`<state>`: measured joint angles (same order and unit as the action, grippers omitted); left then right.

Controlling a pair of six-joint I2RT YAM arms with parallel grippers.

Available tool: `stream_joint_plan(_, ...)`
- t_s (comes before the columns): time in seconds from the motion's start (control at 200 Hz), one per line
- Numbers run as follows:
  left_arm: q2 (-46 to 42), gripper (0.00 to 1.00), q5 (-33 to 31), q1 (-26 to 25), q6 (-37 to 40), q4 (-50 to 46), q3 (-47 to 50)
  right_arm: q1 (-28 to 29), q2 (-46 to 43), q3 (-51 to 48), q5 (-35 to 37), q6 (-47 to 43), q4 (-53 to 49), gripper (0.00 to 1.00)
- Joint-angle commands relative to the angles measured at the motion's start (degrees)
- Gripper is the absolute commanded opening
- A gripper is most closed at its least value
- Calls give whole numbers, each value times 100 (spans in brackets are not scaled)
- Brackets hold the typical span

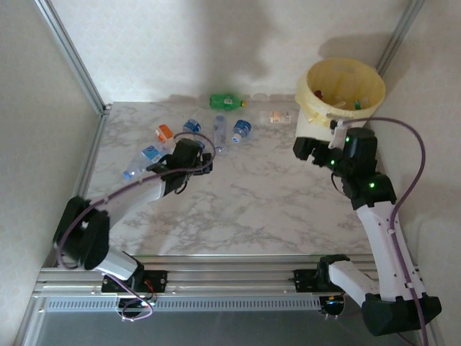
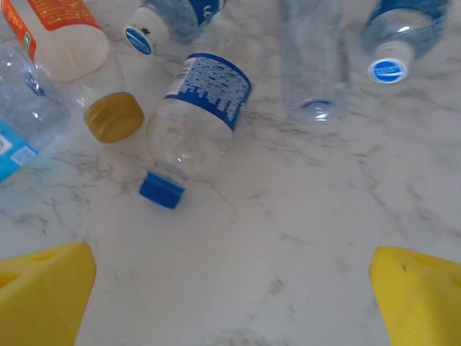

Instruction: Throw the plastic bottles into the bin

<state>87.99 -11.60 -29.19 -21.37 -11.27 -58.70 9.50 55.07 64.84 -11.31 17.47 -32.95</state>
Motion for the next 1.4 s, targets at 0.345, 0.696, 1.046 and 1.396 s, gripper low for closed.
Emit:
stream_joint_plan(0.345, 1995, 76, 263, 634, 607, -765, -1165, 234, -1165, -893, -427, 388, -475, 99)
stream_joint_plan(0.696, 2513, 66, 270, 840, 822, -638, -1490, 239, -1222, -962, -406, 364, -484, 99)
stream_joint_plan(1.046, 2925, 53, 456, 878, 888, -588, -1847, 241, -1178, -1026, -467, 436, -388, 99)
stream_joint_plan(1.396, 2800, 31, 733, 848, 924, -367, -1656, 248, -1107, -1079, -405, 434, -309, 99)
